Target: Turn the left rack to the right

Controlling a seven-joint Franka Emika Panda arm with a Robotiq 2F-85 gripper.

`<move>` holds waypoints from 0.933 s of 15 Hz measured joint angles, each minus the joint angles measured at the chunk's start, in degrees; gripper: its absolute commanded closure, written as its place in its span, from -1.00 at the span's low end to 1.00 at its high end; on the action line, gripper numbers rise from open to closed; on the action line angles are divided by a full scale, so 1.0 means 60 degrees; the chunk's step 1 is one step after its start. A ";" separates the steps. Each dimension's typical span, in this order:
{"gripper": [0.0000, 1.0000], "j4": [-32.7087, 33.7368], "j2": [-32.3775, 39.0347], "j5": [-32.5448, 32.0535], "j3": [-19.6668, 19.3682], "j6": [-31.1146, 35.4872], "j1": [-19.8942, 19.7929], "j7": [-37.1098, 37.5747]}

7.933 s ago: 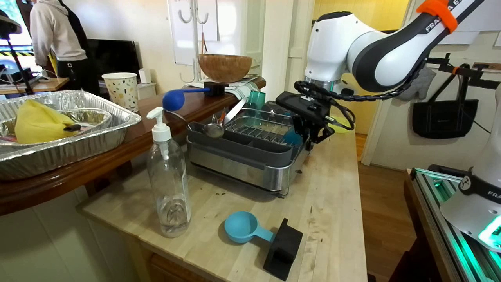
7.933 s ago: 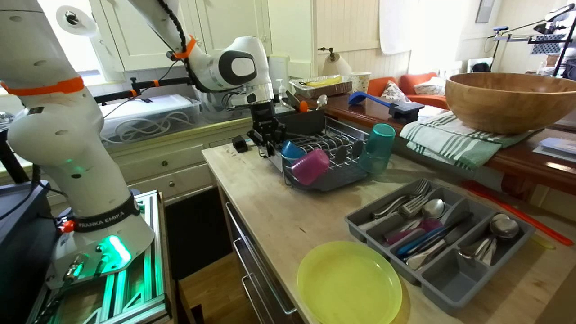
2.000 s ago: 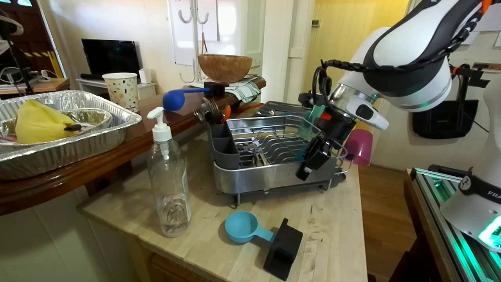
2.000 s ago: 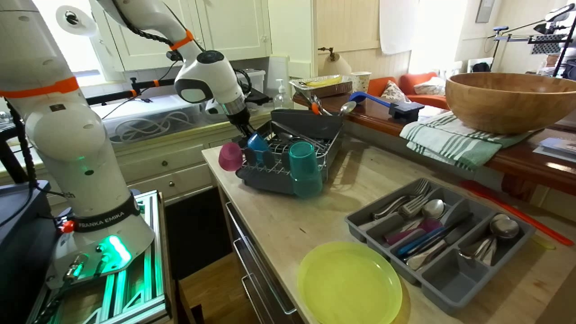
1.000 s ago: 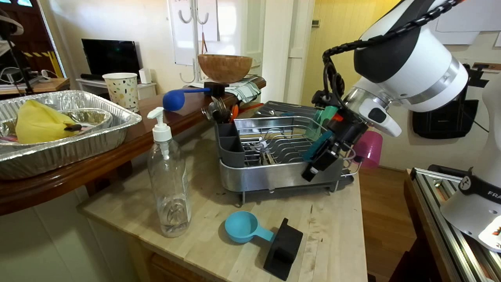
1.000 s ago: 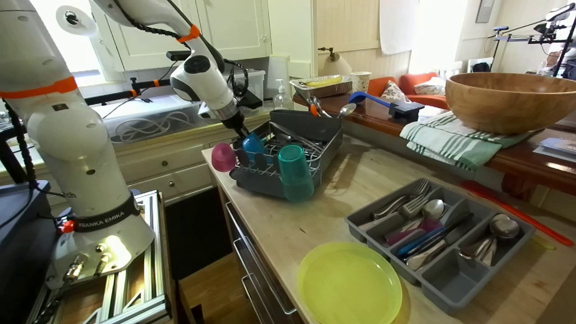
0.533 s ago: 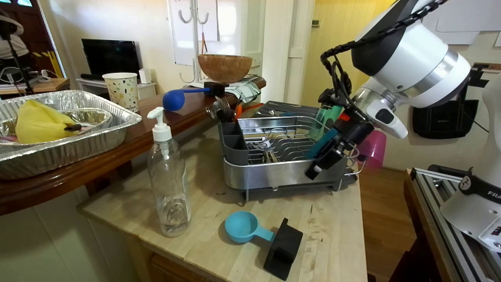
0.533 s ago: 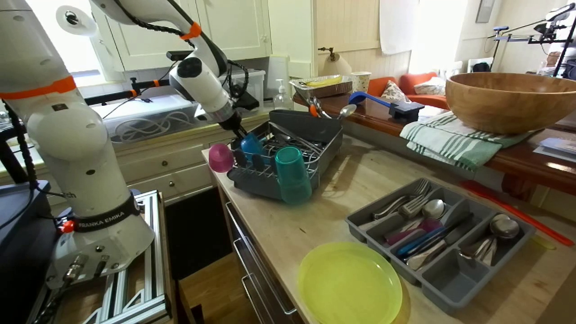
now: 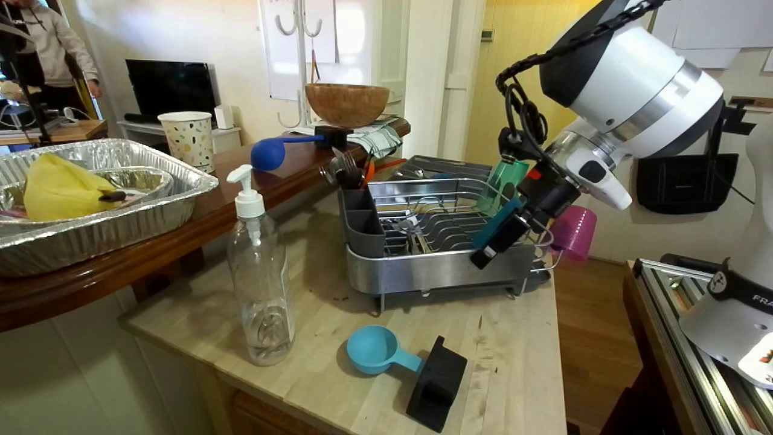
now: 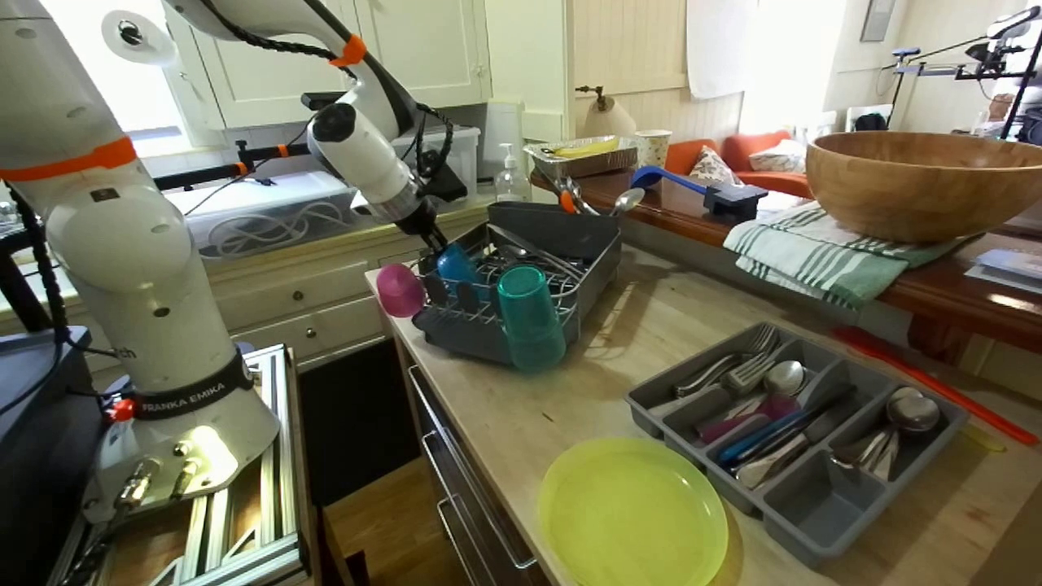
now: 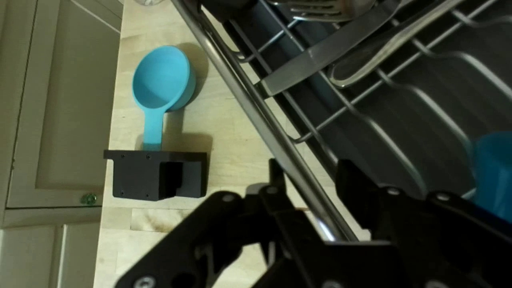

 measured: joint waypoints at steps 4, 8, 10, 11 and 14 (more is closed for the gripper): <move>-1.00 0.0253 -0.0245 0.0835 0.0125 0.1157 -0.0041 0.0176; -1.00 0.0805 -0.0426 0.1380 0.0116 0.2882 -0.0326 0.0244; -1.00 0.1001 -0.0443 0.1540 0.0112 0.3381 -0.0421 0.0276; -1.00 0.1062 -0.0444 0.1540 0.0112 0.3551 -0.0452 0.0339; -1.00 0.1169 -0.0442 0.1540 0.0079 0.3715 -0.0498 0.0376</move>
